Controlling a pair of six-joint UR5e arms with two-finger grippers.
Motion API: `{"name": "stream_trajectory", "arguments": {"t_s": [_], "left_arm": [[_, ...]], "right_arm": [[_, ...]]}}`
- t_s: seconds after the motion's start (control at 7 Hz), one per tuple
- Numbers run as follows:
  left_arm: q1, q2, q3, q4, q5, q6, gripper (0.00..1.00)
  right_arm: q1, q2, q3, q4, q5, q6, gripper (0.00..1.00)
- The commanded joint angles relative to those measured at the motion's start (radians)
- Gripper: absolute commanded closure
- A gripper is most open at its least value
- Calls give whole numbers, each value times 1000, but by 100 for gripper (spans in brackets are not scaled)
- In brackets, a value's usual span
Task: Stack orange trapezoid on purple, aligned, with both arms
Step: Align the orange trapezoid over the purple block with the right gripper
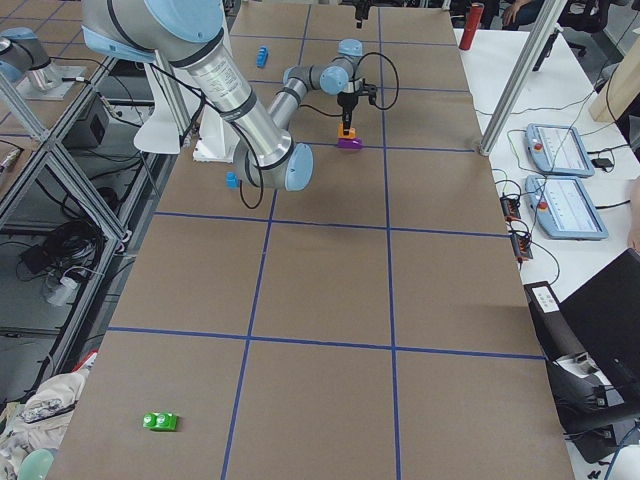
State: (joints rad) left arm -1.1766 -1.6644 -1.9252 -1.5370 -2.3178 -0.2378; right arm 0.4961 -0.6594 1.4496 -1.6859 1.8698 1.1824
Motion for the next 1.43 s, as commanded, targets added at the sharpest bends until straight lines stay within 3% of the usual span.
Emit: {"name": "stream_trajectory", "arguments": {"t_s": [0.0,1.29], "left_arm": [[0,0,2,0,0,0,0],[0,0,8,0,0,2,0]], "right_arm": [[-8,0,-2,2,-20,-1,100],[-37,-13,-5,15,-60,-4,100]]}}
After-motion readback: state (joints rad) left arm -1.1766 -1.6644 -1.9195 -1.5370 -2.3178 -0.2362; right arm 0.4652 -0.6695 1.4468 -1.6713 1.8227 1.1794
